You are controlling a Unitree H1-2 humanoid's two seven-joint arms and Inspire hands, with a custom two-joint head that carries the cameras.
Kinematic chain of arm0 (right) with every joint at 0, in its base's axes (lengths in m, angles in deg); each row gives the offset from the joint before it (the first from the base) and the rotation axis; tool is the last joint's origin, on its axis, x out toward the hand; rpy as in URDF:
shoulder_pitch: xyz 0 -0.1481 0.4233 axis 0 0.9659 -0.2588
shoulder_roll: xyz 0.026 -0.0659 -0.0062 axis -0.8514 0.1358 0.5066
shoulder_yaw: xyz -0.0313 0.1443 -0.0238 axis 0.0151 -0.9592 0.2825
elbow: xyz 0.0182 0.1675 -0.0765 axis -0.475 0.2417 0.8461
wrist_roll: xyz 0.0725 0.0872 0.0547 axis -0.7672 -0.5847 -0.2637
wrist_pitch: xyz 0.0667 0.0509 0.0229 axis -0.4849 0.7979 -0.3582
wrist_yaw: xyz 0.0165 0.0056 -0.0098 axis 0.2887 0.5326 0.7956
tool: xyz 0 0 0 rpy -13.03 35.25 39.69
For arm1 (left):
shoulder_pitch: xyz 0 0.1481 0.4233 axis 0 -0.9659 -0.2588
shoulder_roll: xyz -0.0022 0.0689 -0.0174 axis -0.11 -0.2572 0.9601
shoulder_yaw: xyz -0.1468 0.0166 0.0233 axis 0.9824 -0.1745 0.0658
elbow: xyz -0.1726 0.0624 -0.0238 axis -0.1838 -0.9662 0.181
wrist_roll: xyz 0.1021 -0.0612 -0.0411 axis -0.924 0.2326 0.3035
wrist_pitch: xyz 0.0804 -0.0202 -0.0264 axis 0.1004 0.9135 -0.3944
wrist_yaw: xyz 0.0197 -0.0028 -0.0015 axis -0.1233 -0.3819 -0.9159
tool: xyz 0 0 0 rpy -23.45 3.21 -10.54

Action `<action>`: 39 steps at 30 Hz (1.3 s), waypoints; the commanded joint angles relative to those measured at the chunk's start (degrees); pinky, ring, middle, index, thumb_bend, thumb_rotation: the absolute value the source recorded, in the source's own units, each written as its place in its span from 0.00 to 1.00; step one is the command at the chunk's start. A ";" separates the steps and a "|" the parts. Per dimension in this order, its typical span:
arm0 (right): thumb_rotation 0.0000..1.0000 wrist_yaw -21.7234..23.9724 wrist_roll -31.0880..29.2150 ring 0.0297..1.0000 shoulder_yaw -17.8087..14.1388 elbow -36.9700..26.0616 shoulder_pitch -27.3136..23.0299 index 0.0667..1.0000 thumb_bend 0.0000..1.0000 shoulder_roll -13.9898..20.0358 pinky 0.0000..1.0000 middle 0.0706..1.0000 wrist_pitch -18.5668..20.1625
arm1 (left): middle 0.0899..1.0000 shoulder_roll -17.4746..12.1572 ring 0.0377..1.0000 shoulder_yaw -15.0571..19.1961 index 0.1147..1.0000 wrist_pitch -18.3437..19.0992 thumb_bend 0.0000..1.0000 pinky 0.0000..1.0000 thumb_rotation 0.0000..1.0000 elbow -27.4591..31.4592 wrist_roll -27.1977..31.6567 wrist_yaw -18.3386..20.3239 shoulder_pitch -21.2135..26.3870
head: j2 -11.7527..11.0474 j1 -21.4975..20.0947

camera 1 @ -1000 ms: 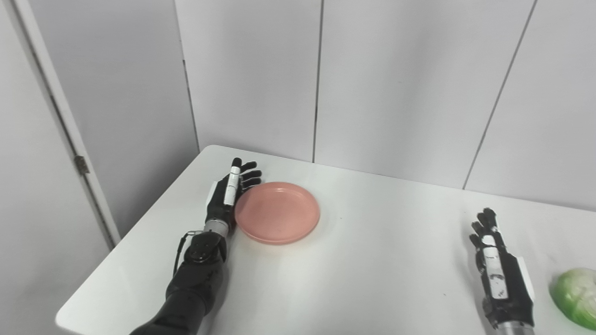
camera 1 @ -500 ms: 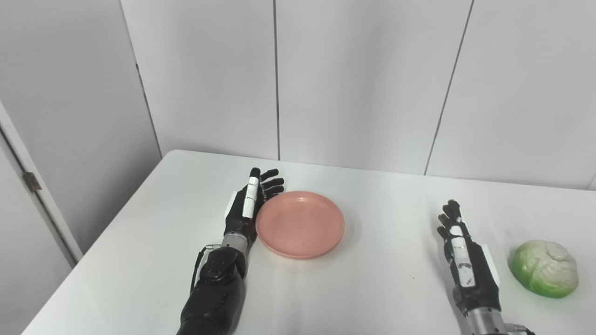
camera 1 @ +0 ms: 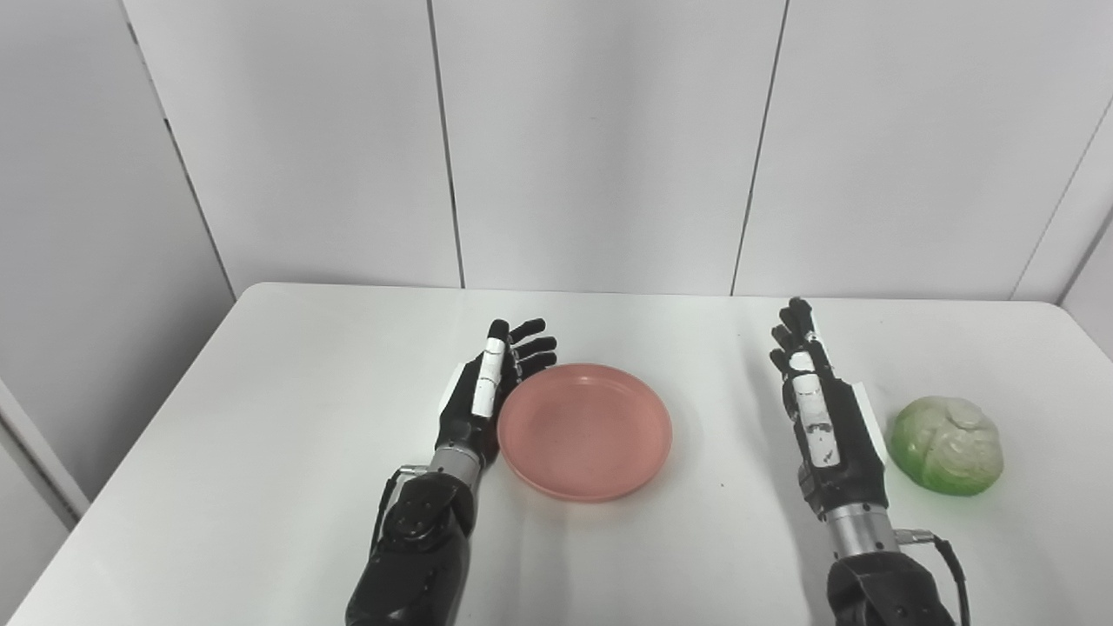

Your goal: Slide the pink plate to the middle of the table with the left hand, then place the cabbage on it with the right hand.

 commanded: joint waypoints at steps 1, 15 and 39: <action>0.96 -0.55 0.86 1.00 0.16 -3.19 -1.92 1.00 0.71 -0.24 1.00 1.00 0.01 | 0.72 0.86 0.75 -0.64 0.70 0.54 0.84 0.80 1.00 0.98 -0.11 0.91 -1.45 | 0.18 -2.40; 0.68 4.64 24.13 0.96 2.30 -15.28 -5.40 0.97 0.85 19.11 0.88 0.97 18.30 | 0.73 2.64 0.75 -1.44 0.71 1.07 0.83 0.80 1.00 2.49 -0.24 1.31 -2.78 | 0.12 -13.57; 0.49 14.13 45.89 0.92 9.39 -2.77 -8.63 0.94 1.00 35.64 0.95 0.92 21.51 | 0.76 -0.78 0.79 0.98 0.74 -0.76 0.84 0.84 1.00 0.55 1.41 5.39 -2.22 | -1.20 -23.18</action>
